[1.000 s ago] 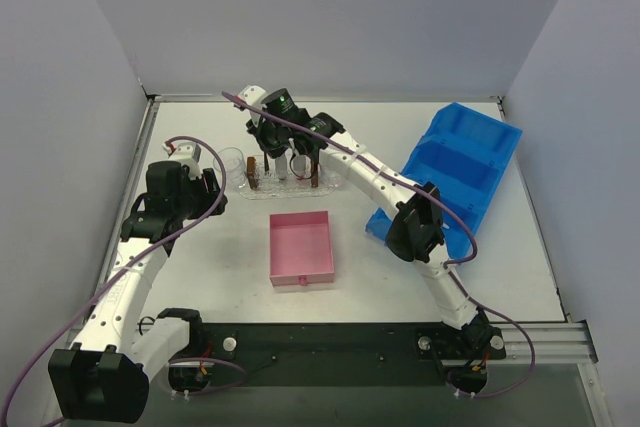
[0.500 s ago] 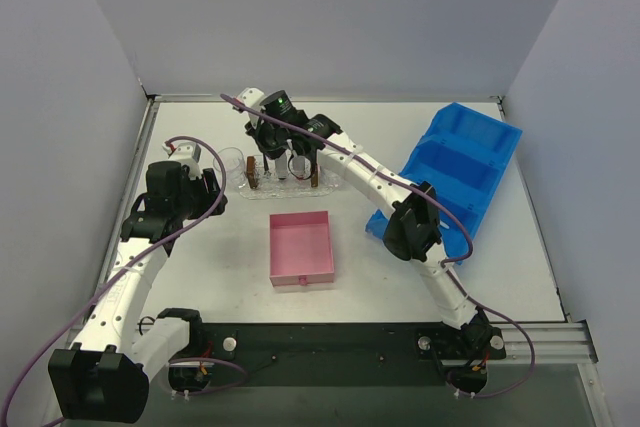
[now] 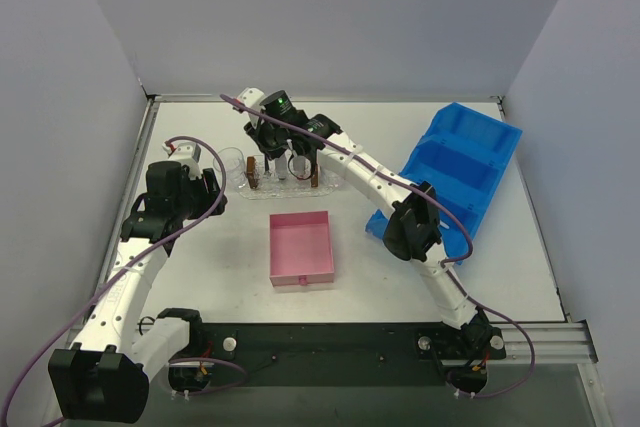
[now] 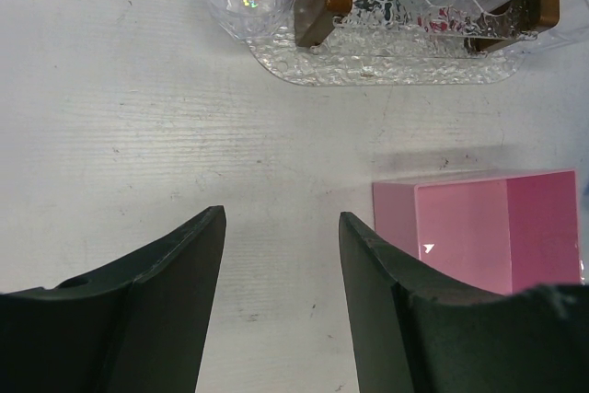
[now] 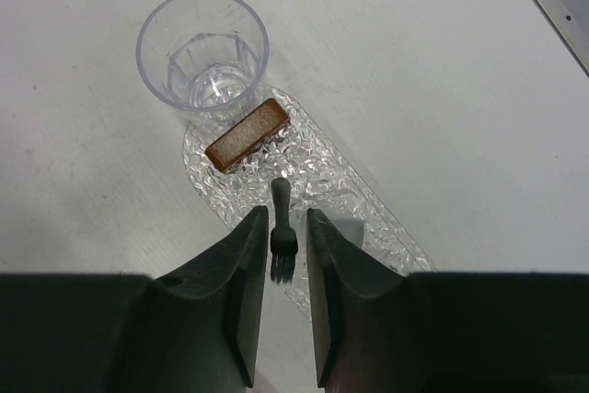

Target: Prepare toiletry sets of a toothbrush and toothpaste on the tray

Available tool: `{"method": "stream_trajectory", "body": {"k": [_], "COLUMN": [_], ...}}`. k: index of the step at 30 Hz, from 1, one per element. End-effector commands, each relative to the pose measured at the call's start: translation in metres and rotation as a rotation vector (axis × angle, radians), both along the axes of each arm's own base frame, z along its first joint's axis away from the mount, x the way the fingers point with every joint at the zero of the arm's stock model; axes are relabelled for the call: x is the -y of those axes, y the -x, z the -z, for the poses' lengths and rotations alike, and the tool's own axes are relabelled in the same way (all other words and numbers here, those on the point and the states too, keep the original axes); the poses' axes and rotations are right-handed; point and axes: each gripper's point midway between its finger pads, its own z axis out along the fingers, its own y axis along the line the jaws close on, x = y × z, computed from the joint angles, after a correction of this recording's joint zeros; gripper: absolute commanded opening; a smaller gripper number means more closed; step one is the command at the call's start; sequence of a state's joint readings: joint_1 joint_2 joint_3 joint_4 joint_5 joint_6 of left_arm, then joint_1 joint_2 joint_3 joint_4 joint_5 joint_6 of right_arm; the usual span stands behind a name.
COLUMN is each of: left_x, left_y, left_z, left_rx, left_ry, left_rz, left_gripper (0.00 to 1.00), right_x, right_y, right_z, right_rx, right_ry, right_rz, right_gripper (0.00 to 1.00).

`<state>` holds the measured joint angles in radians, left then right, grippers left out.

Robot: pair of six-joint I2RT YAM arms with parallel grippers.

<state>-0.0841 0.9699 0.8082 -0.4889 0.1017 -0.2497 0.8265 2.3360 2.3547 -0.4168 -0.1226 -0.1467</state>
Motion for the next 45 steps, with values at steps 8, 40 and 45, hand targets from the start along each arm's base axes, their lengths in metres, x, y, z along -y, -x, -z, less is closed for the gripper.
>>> {"method": "stream_trajectory", "body": {"k": [8, 40, 45], "left_x": [-0.002, -0.015, -0.019], "left_y": [-0.009, -0.025, -0.032], "left_z": [-0.015, -0.083, -0.102], "left_rx": [0.072, 0.164, 0.193], "left_ry": [-0.013, -0.001, 0.013], "left_rz": [-0.001, -0.050, -0.079], "left_gripper": [0.63, 0.62, 0.62], "right_x": [-0.005, 0.069, 0.141], "right_y": [-0.005, -0.018, -0.010], "right_z": [-0.026, -0.158, -0.165], "right_rx": [0.072, 0.121, 0.113], "right_ry": [-0.037, -0.382, -0.342], "right_rz": [0.012, 0.252, 0.350], "right_gripper": [0.30, 0.54, 0.54]}}
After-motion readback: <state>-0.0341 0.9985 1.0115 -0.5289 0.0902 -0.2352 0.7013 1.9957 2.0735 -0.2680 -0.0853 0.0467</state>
